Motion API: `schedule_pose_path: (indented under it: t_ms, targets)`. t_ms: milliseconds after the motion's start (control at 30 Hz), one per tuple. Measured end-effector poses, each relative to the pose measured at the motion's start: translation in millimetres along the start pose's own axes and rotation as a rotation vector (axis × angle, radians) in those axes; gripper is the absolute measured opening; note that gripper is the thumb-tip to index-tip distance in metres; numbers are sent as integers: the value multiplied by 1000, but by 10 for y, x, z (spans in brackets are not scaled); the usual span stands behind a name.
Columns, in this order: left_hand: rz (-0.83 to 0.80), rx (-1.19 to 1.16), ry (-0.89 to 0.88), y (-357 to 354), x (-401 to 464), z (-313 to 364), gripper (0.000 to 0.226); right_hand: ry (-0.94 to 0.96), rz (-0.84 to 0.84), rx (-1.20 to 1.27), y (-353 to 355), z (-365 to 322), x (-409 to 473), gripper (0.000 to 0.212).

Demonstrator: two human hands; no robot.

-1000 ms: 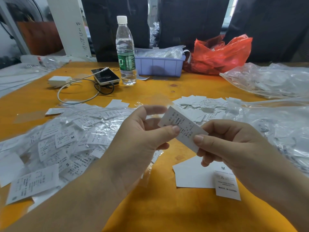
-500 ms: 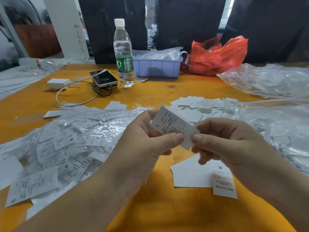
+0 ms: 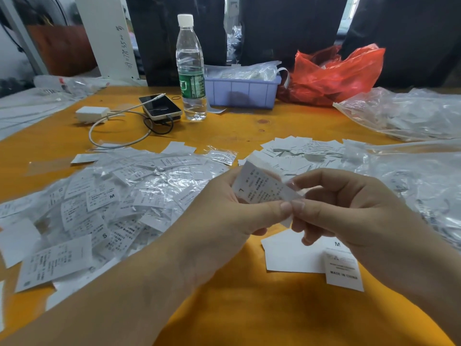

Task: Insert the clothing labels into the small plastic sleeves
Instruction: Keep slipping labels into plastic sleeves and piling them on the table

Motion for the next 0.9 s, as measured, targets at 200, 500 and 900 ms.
schedule_pose_path:
  t_ms: [200,500,900]
  targets:
    - [5,5,8,64,20,39,31,34,14,-66,23,-77,-12,16]
    - [108,-6,10,341,-9,147,9,-8,-9,-99,12,-32,-18,12]
    - [503,1109,332,976,-254,412,10,7,25,-452,27,-146,-64,8]
Point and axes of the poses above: each hand's wrist, its own x-axis towards the middle knuckle, its own y-axis out of the back of the hand, z = x × y, the point moved 10 cm from there along x, towards the middle knuckle, and after that the axes turned 14 degrees about -z, right-handed, at the moved point
